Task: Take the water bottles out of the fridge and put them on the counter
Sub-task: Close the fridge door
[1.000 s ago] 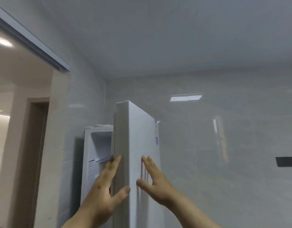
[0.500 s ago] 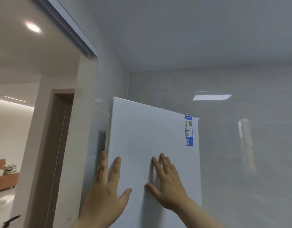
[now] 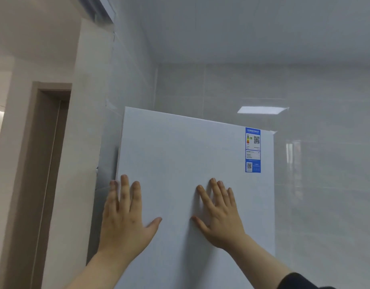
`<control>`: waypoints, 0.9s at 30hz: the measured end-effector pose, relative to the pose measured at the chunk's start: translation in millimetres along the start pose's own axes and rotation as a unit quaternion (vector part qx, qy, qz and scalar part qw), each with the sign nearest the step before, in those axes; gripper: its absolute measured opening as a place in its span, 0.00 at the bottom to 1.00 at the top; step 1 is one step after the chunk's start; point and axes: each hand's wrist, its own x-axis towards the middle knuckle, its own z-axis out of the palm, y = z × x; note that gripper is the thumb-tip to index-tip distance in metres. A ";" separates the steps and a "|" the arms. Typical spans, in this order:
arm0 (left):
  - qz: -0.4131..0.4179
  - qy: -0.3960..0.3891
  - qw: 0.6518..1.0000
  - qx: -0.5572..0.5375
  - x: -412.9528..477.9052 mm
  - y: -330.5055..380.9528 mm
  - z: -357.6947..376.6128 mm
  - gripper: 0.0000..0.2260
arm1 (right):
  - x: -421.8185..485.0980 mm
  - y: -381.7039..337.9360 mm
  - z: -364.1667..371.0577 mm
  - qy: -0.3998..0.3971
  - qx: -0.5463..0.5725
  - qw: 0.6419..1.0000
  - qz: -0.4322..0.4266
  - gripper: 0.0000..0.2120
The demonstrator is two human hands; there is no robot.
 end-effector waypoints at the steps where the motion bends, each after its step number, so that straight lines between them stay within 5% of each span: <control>1: 0.009 -0.006 1.000 0.014 2.6 -1.7 8.2 0.45 | 2.7 -0.8 4.4 0.002 -0.004 1.000 0.003 0.39; 11: 0.077 -0.052 0.995 0.037 31.9 -26.1 73.8 0.39 | 18.9 18.5 36.3 -0.018 -0.066 0.998 0.013 0.37; 27: 0.045 -0.114 0.992 -0.008 53.9 -43.4 115.2 0.43 | 33.2 26.1 50.6 -0.085 -0.113 0.990 0.026 0.41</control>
